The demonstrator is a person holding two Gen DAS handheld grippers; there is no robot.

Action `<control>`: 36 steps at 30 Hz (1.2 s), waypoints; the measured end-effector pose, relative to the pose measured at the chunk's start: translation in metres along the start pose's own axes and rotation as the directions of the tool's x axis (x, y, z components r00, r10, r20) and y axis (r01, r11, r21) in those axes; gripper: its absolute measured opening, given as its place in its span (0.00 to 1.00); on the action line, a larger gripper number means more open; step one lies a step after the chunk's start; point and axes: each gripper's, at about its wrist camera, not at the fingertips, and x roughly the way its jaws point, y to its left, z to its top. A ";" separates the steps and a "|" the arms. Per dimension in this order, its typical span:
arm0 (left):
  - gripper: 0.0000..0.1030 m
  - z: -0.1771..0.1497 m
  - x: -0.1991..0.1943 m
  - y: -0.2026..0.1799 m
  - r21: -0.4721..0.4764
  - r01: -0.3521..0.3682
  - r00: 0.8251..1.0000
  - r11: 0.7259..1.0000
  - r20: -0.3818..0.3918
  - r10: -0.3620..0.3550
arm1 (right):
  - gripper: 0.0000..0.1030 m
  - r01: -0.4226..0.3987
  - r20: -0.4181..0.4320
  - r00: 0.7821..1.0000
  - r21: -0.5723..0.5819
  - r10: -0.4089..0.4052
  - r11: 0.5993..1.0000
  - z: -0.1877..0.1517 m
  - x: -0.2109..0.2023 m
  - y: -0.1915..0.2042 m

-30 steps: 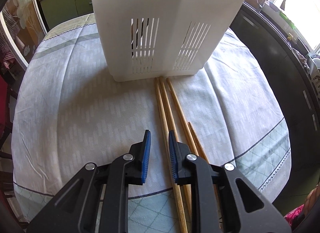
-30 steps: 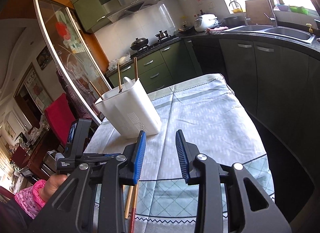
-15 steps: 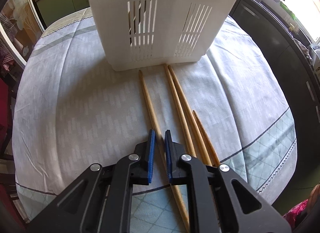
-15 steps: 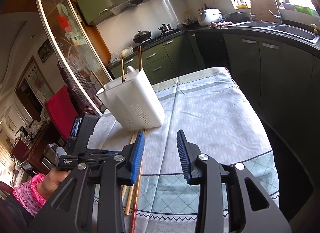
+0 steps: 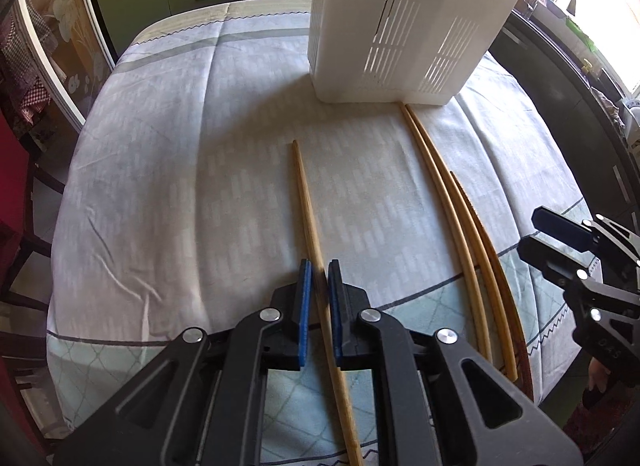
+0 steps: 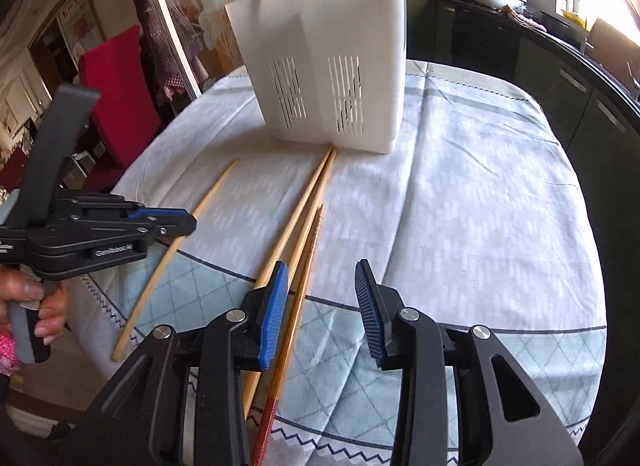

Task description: Organize utensils

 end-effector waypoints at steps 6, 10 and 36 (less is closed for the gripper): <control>0.08 0.009 0.004 0.009 -0.022 0.020 1.000 1.000 0.013 -0.020 | 0.25 0.054 -0.063 0.996 -0.055 -0.058 0.997 0.004 0.021 0.011; 0.08 0.015 0.010 0.006 -0.016 0.014 1.000 1.000 0.002 -0.014 | 0.17 0.085 -0.093 0.991 -0.098 -0.094 0.992 0.005 0.031 0.021; 0.06 0.034 -0.048 0.002 0.056 -0.014 0.983 0.998 0.181 0.004 | 0.06 -0.032 0.170 0.985 0.044 0.024 0.998 0.070 -0.050 -0.015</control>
